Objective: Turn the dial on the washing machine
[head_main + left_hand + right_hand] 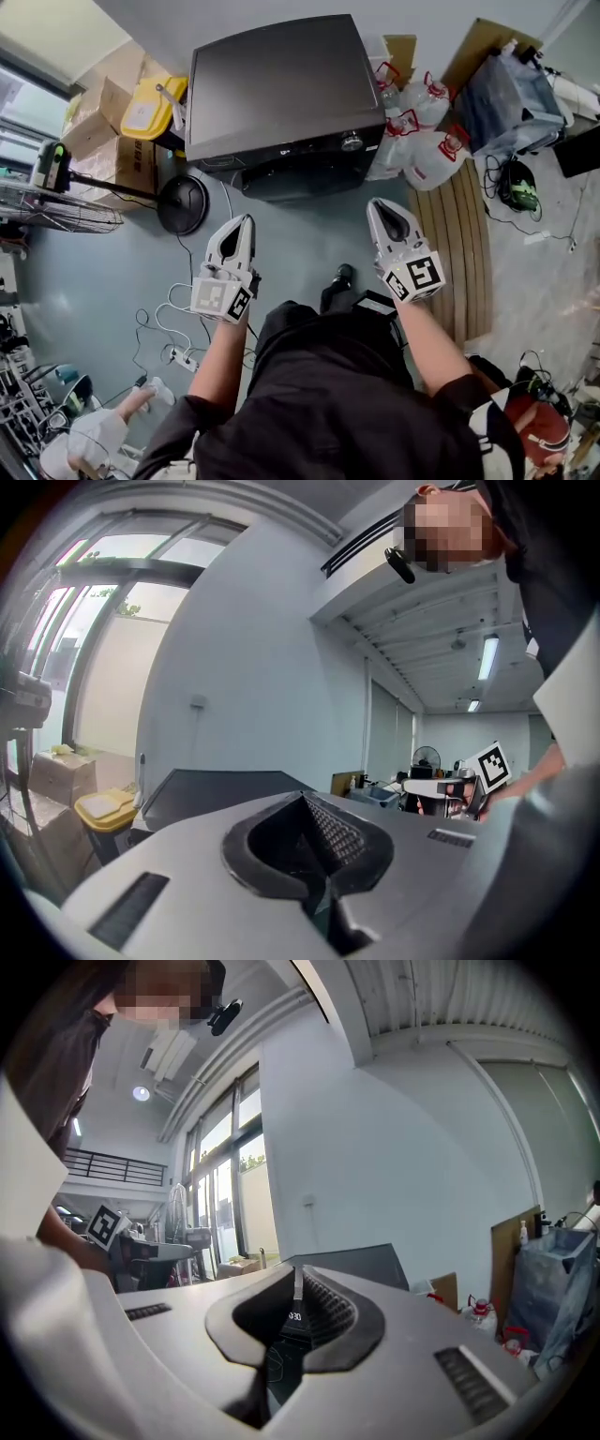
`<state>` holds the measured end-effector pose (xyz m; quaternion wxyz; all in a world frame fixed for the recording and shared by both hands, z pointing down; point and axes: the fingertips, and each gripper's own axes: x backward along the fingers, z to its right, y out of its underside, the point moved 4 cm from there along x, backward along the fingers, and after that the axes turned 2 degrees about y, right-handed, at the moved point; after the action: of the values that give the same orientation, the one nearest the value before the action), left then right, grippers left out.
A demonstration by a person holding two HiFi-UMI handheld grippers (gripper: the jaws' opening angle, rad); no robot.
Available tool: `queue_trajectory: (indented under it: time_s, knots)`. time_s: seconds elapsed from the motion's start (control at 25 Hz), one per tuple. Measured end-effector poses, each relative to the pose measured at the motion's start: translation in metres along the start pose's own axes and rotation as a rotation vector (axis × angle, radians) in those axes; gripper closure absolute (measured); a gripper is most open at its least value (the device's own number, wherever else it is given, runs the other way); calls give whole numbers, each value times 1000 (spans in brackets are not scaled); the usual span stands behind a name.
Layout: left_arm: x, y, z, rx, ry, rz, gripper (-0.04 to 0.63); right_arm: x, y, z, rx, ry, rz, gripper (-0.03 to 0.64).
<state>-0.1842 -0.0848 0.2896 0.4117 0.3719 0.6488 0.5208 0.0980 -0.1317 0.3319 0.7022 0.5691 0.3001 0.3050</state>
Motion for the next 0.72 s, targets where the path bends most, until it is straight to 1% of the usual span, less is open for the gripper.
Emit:
queue_trajectory:
  time_s: [0.08,0.2,0.24,0.32,0.4,0.48,0.6,0.72]
  knots:
    - [-18,-1,-4,1,8,-7,580,-14,6,12,-3,19,-11,584]
    - [-50,5,-13,6,35,-15,580,-43,19,27,-11,33,-40,495]
    - [-60,8,-16,8,55,-16,580,-51,23,30,-7,41,-49,484]
    - [-80,13,-23,6,115,-21,580,-66,30,33,3,67,-55,461]
    - [-99,19,-32,6,202,-33,580,-79,37,33,10,119,-63,426]
    - [-117,31,-43,27,283,-56,580,-95,43,31,28,176,-91,398]
    - [-132,58,-52,85,373,-119,580,-111,51,29,48,240,-116,379]
    - [-138,73,-50,76,450,-159,580,-111,58,30,24,294,-106,373]
